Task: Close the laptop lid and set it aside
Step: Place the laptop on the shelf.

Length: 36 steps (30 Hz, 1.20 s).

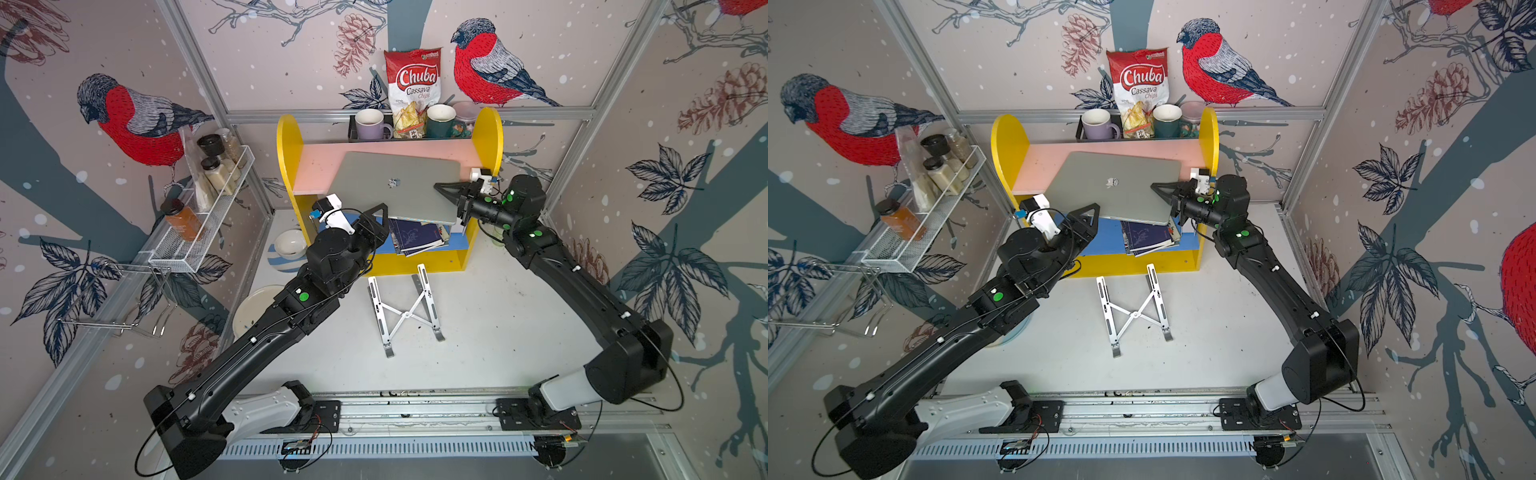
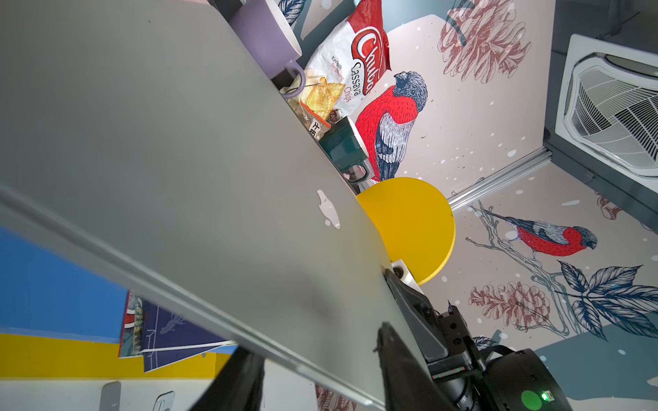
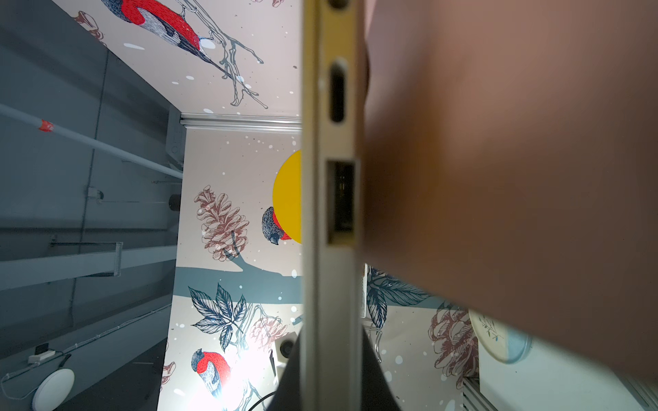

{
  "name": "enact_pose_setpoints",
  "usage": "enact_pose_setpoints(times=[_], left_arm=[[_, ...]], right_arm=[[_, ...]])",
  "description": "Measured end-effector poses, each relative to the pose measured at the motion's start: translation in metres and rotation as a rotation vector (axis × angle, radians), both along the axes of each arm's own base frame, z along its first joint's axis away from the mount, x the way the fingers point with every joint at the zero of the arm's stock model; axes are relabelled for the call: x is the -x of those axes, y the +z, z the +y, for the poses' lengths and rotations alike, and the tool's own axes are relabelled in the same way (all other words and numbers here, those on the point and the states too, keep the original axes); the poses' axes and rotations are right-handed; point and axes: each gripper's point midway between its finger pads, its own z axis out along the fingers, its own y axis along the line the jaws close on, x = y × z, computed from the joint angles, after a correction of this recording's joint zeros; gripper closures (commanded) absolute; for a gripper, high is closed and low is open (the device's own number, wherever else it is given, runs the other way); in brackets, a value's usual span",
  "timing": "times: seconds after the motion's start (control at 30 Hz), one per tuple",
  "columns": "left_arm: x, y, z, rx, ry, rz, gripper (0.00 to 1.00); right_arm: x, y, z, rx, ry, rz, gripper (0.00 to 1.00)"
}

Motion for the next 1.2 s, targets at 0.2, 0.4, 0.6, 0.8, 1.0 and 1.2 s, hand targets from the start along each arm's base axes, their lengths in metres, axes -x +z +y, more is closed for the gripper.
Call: enact_pose_setpoints(times=[0.2, 0.4, 0.6, 0.8, 1.0, 1.2], left_arm=[[-0.008, -0.005, -0.012, 0.042, -0.02, 0.026, 0.72], [-0.011, 0.007, -0.013, 0.114, -0.014, 0.007, 0.79], [-0.014, 0.018, -0.012, 0.21, -0.004, 0.007, 0.92], [-0.015, 0.023, -0.013, 0.287, -0.012, 0.008, 1.0], [-0.015, 0.016, -0.014, 0.278, -0.01, 0.012, 1.0], [-0.014, 0.01, -0.013, 0.287, -0.011, 0.023, 1.0]], right_arm=[[0.0, 0.0, 0.0, -0.001, 0.0, -0.002, 1.0], [-0.003, 0.001, 0.0, -0.017, -0.013, 0.01, 1.0], [-0.005, 0.003, 0.0, -0.027, -0.022, 0.009, 0.93], [-0.004, 0.002, 0.001, -0.02, -0.017, 0.0, 0.67], [-0.002, 0.001, 0.002, -0.014, -0.008, 0.003, 0.56], [-0.002, 0.002, 0.001, -0.019, -0.007, 0.008, 0.37]])
